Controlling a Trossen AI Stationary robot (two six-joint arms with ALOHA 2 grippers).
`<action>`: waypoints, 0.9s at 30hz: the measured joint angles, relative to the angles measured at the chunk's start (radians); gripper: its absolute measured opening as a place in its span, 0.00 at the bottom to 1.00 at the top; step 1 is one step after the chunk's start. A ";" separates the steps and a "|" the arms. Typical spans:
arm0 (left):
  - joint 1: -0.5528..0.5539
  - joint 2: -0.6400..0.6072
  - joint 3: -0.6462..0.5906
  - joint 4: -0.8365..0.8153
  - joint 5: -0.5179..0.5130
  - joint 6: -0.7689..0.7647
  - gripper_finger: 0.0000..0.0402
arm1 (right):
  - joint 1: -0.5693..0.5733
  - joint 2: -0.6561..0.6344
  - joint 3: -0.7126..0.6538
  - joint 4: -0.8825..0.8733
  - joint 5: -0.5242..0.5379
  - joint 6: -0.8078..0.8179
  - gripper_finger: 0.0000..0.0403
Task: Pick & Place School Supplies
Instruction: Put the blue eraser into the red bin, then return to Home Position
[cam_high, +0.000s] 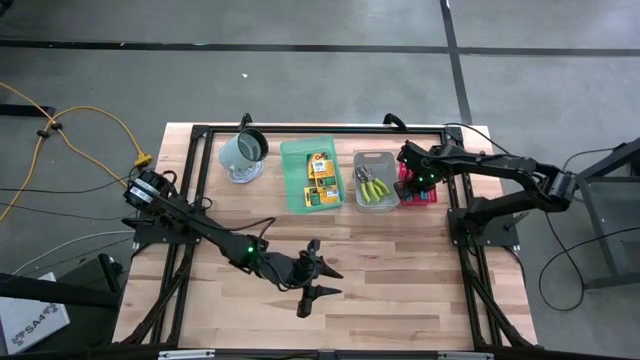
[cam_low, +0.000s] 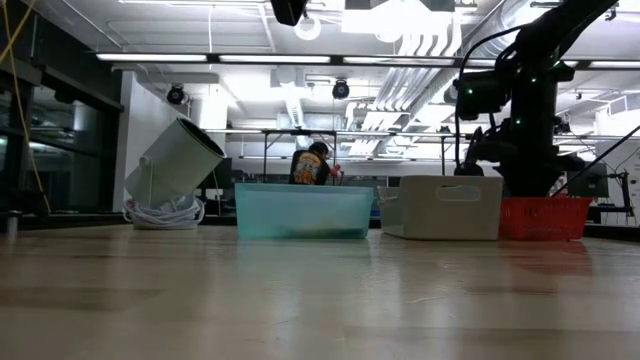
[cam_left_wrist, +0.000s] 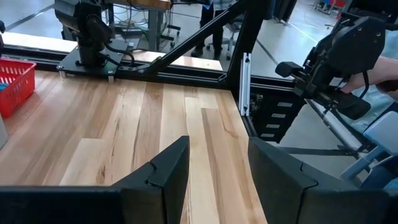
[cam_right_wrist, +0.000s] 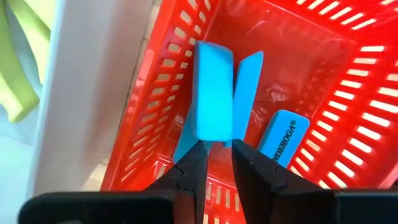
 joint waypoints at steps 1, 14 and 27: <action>0.000 0.000 0.000 0.000 0.000 -0.008 0.40 | 0.000 -0.001 0.000 -0.003 0.000 0.000 0.16; -0.006 0.000 0.000 0.000 0.000 -0.013 0.40 | 0.000 -0.001 0.028 -0.043 0.002 -0.030 0.16; -0.005 0.000 0.000 -0.006 0.000 -0.013 0.40 | 0.000 -0.001 0.183 -0.166 -0.034 -0.083 0.16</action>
